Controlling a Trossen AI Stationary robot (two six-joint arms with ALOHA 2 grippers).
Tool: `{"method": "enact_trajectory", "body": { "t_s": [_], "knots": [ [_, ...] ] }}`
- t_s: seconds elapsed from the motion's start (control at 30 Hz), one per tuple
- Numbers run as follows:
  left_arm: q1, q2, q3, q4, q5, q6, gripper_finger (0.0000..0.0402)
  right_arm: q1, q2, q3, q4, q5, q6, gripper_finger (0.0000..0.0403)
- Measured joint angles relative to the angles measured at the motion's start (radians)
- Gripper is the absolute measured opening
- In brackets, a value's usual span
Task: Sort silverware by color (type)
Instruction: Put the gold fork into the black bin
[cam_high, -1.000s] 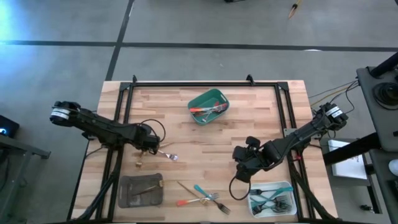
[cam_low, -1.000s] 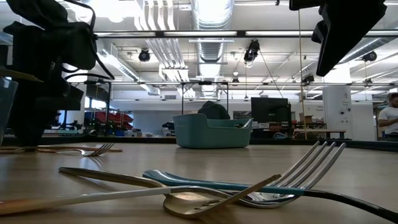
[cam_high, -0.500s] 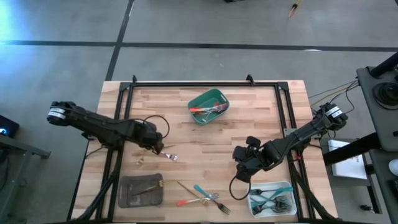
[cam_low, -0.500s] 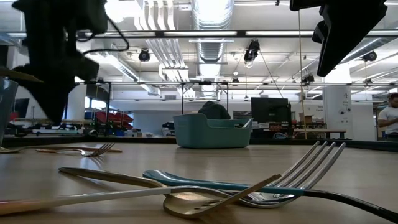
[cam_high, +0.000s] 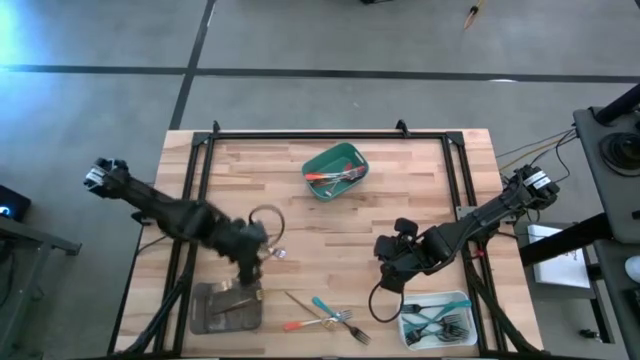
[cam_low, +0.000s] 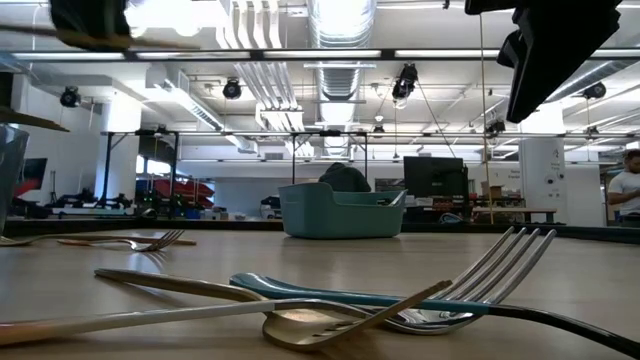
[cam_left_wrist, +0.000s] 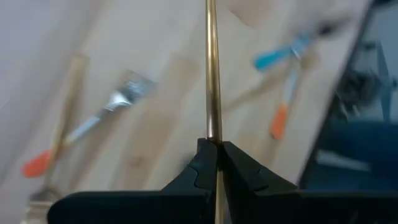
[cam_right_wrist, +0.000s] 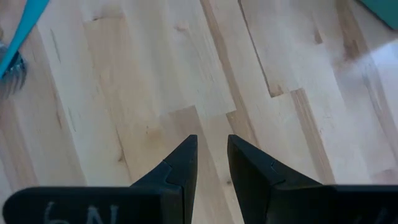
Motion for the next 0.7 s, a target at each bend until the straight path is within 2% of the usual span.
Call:
{"method": "enact_trajectory", "body": {
  "t_s": [0.17, 0.37, 0.5, 0.7],
  "knots": [
    [-0.185, 0.056, 0.019, 0.006, -0.011, -0.015, 0.0, 0.0, 0.0, -0.01, 0.0, 0.003, -0.005, 0.0082],
    [-0.344, 0.149, 0.017, 0.027, -0.141, -0.026, 0.0, -0.003, 0.0, -0.011, 0.001, 0.003, -0.062, 0.0082],
    [-0.379, 0.22, 0.017, 0.043, -0.191, -0.054, 0.0, -0.011, 0.0, -0.012, 0.004, 0.003, -0.067, 0.0082],
    [-0.38, 0.3, 0.025, 0.041, -0.169, -0.191, 0.0013, -0.013, 0.0, -0.012, 0.009, 0.002, -0.067, 0.0082]
  ]
}}
